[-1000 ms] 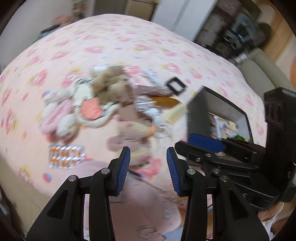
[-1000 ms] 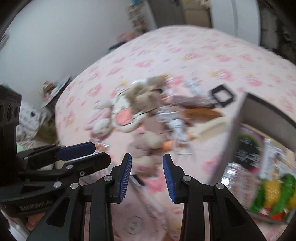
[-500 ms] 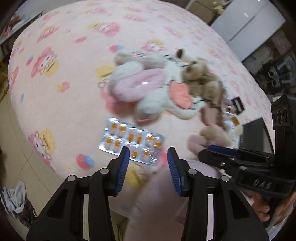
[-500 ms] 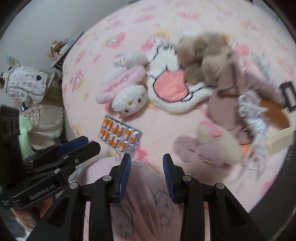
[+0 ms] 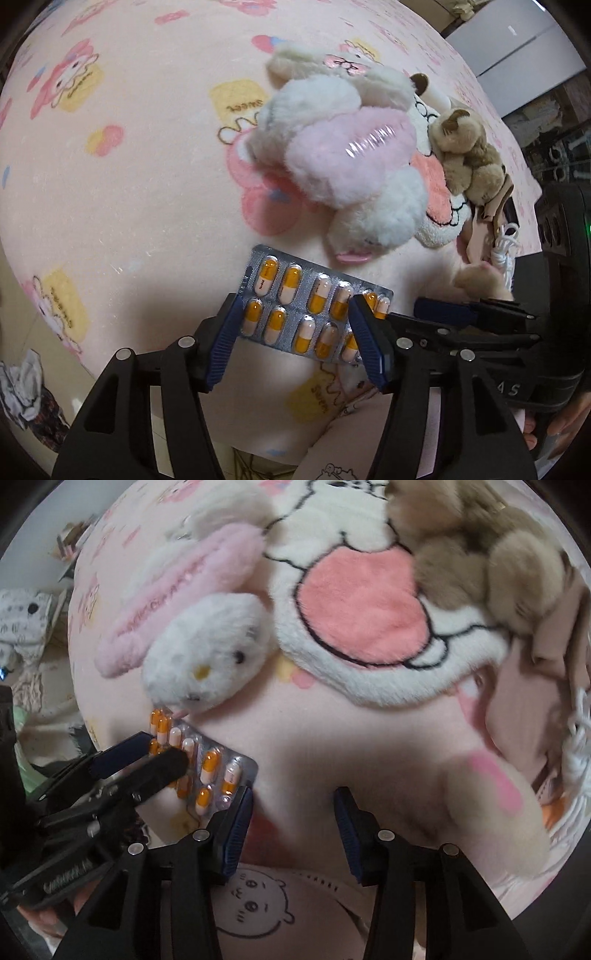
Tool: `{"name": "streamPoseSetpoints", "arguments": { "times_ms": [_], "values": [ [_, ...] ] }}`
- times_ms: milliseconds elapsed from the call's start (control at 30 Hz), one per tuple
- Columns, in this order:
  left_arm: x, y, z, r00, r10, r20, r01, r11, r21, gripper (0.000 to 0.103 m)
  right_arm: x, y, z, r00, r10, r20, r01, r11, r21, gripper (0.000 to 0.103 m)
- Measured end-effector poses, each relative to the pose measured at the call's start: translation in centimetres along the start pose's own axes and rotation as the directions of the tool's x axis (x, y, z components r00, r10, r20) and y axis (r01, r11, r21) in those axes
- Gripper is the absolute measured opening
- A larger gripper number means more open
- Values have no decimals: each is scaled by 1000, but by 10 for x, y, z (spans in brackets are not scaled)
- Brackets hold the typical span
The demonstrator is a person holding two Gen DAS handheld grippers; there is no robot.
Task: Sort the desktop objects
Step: 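Grasp the orange-capsule blister pack on the bedspread with the left gripper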
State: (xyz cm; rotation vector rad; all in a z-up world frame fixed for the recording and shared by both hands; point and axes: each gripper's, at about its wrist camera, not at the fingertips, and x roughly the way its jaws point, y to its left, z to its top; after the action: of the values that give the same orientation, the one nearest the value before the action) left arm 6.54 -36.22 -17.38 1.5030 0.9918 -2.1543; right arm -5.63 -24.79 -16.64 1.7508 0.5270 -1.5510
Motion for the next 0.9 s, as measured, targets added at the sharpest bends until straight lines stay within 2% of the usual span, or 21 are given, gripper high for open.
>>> {"name": "streamPoseSetpoints", "arguments": {
  "times_ms": [67,200,400,567,633,667,900],
  "values": [
    [-1,-4,-3,1000,6,2,-6,1000,15,58,1,-8,-3,999,53,9,-54,998,37,41],
    [-1,-11,-9,1000,-5,-4,5,999,32,52,-2,-24,-12,988,143,64,-150,983,109,29],
    [-5,-20,-13,999,-44,-6,44,998,40,50,-12,-30,-25,976,167,143,-187,972,140,19],
    [7,-15,-10,998,-47,-37,47,999,-4,49,-5,-30,-25,984,144,102,-159,975,157,18],
    [9,-20,-12,999,-16,-47,17,1000,23,41,-4,-25,-25,989,124,87,-135,982,133,18],
    [6,-24,-14,999,-9,-40,10,999,42,41,-4,-23,-26,989,119,90,-129,985,118,18],
    [-13,-35,-18,997,-78,-21,79,996,44,41,-26,-30,-46,960,192,204,-221,967,129,14]
  ]
}}
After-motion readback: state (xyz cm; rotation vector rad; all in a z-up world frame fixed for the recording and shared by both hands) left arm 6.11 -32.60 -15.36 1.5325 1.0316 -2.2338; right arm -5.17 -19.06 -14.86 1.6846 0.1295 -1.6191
